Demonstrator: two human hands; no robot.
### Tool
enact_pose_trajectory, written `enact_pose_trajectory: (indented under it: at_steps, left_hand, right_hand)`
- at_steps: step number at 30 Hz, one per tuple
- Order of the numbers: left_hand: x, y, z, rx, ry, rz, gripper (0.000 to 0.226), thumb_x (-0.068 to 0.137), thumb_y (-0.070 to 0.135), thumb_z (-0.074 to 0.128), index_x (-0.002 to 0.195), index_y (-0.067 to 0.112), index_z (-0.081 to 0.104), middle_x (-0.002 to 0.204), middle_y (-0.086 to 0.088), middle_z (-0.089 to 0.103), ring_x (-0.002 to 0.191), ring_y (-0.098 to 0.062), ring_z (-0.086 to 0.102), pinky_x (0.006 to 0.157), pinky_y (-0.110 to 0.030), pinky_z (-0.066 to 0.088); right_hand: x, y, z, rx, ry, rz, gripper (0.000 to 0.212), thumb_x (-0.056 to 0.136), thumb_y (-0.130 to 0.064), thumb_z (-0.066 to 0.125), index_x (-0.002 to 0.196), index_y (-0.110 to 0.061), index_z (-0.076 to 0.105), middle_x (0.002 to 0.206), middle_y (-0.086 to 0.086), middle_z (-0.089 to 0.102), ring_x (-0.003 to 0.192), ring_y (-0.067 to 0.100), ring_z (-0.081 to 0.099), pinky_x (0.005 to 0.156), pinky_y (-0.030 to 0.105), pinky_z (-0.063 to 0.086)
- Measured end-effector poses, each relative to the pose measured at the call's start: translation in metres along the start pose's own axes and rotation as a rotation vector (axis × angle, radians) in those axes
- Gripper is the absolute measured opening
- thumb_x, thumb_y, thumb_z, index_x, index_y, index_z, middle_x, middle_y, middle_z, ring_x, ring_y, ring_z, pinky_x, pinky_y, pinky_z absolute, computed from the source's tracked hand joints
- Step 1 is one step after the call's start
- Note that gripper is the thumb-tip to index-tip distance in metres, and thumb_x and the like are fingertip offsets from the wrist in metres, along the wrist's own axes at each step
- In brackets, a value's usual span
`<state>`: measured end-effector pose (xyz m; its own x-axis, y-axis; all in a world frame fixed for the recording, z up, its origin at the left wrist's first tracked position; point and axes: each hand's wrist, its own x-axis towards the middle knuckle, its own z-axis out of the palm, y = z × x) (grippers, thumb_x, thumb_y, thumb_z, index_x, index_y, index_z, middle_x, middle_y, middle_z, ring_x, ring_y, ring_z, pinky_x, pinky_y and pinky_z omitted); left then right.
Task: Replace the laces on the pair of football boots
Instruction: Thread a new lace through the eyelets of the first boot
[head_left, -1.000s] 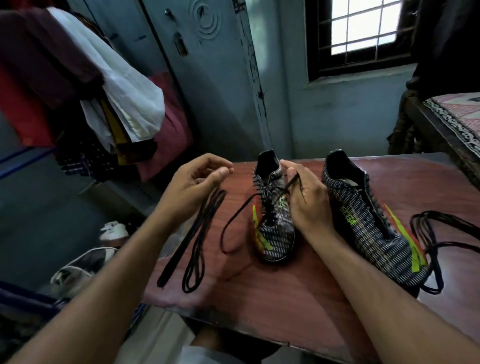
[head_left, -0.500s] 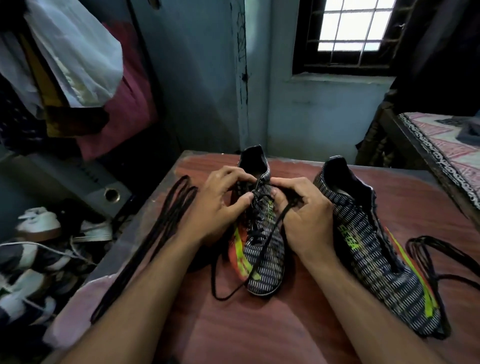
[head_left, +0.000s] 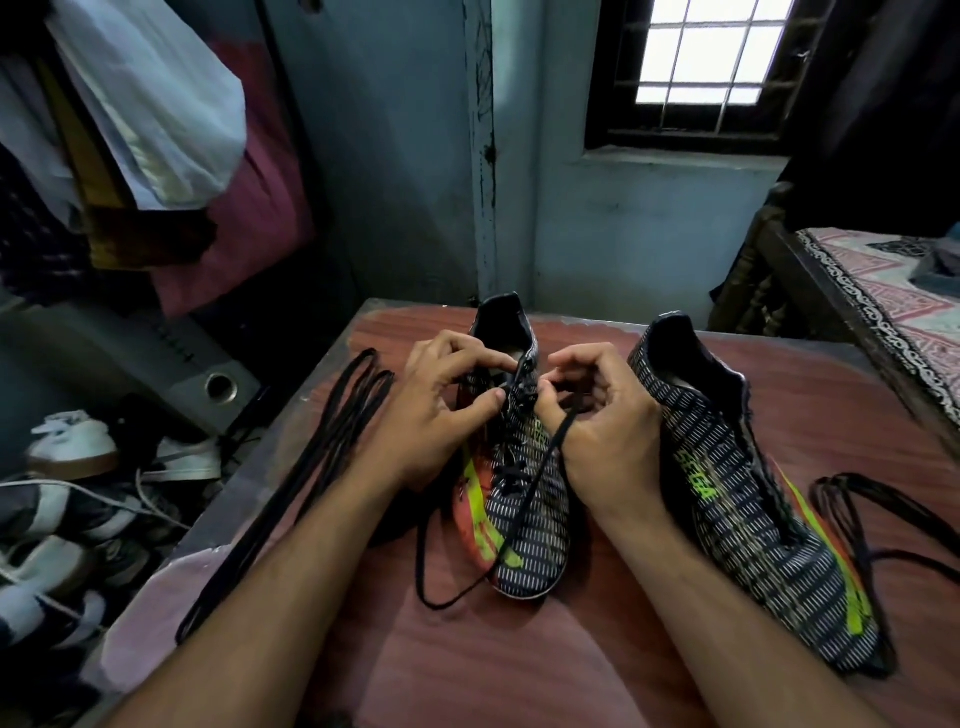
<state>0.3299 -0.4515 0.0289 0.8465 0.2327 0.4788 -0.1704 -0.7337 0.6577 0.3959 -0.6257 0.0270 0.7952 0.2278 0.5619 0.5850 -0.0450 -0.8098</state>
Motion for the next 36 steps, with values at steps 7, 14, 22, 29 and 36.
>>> enact_pose_trajectory:
  at_steps: [7,14,22,29,36]
  left_hand:
    - [0.0009,-0.0001,0.0006,-0.031,0.0,-0.016,0.028,0.084,0.037,0.072,0.111,0.043,0.072,0.114,0.016,0.058,0.121,-0.011,0.047,0.102,-0.026,0.037]
    - [0.0015,-0.0007,0.001,0.005,0.036,-0.015,0.021,0.083,0.041,0.073,0.103,0.045,0.071,0.107,0.023,0.056,0.117,-0.008,0.048,0.097,-0.018,0.034]
    - [0.002,0.0031,0.0056,0.058,0.076,-0.016,0.019,0.079,0.051,0.064,0.096,0.043,0.069,0.101,0.025,0.057,0.114,-0.007,0.046,0.097,-0.014,0.032]
    - [0.0011,0.0056,0.0063,0.104,0.082,-0.017,0.023,0.08,0.053,0.06,0.095,0.038,0.069,0.098,0.026,0.055,0.111,-0.011,0.045,0.098,-0.021,0.035]
    - [0.0002,0.0079,0.0081,0.119,0.086,-0.03,0.019,0.08,0.05,0.056,0.09,0.036,0.063,0.098,0.023,0.054,0.11,-0.014,0.044,0.095,-0.015,0.03]
  right_hand:
    - [0.0011,0.0009,0.002,0.032,-0.014,0.026,0.028,0.083,-0.002,0.08,0.1,-0.019,0.066,0.083,-0.012,0.072,0.082,0.006,0.072,0.073,0.017,0.055]
    - [-0.0001,0.0033,0.0034,0.017,-0.035,0.036,0.03,0.082,-0.009,0.084,0.101,-0.022,0.065,0.082,-0.012,0.074,0.082,0.007,0.073,0.077,0.035,0.06]
    - [0.0,0.0029,0.0022,0.024,-0.057,0.058,0.027,0.083,-0.012,0.083,0.102,-0.021,0.066,0.086,-0.012,0.076,0.085,0.006,0.074,0.08,0.043,0.061]
    - [-0.0002,0.0023,0.002,0.016,-0.075,0.077,0.027,0.082,-0.014,0.085,0.1,-0.024,0.067,0.087,-0.013,0.076,0.088,0.004,0.074,0.083,0.041,0.06]
    - [-0.0014,0.0048,0.0044,0.032,-0.095,0.076,0.029,0.081,-0.011,0.085,0.1,-0.025,0.067,0.092,-0.014,0.075,0.091,0.007,0.074,0.084,0.042,0.061]
